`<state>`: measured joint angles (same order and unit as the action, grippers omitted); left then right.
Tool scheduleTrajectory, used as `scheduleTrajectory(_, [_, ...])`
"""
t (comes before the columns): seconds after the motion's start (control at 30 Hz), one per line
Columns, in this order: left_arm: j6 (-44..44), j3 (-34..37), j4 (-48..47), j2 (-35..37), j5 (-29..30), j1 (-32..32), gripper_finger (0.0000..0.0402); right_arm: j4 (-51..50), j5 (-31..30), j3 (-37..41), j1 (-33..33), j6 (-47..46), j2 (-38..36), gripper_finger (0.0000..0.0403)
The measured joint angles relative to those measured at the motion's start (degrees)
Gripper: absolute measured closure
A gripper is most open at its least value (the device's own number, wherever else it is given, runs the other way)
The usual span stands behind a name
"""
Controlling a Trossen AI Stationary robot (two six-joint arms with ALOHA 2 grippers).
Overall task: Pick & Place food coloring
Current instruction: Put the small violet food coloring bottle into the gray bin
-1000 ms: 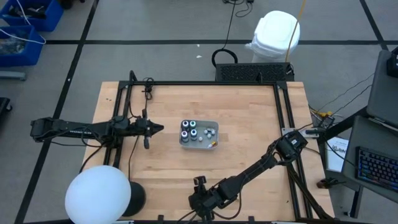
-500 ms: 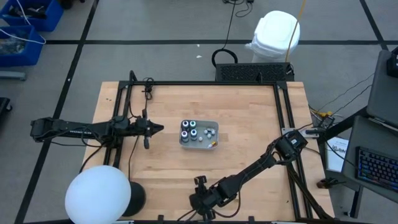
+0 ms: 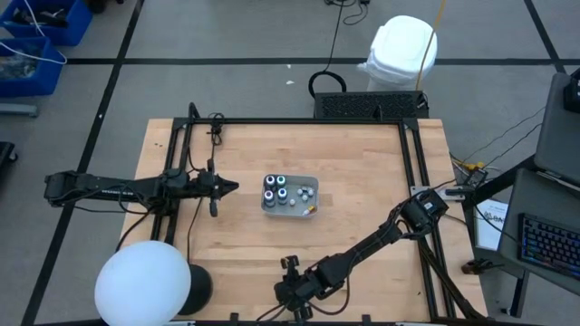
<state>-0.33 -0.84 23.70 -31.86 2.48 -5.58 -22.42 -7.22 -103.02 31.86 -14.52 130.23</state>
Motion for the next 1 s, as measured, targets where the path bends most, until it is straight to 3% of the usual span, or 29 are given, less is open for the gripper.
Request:
scheduleTrajectory(0.53, [0.0,0.0,-0.8,0.0,0.1,0.0,0.0371,-0.7,0.0,-0.4,-1.8,2.7,-3.8,0.0358])
scheduleTrajectory(1.0, [0.1,0.0,-1.3,0.0,0.2,0.0,0.0371,-6.6,-0.5,-0.4,-7.7,9.3,-20.2,0.0356])
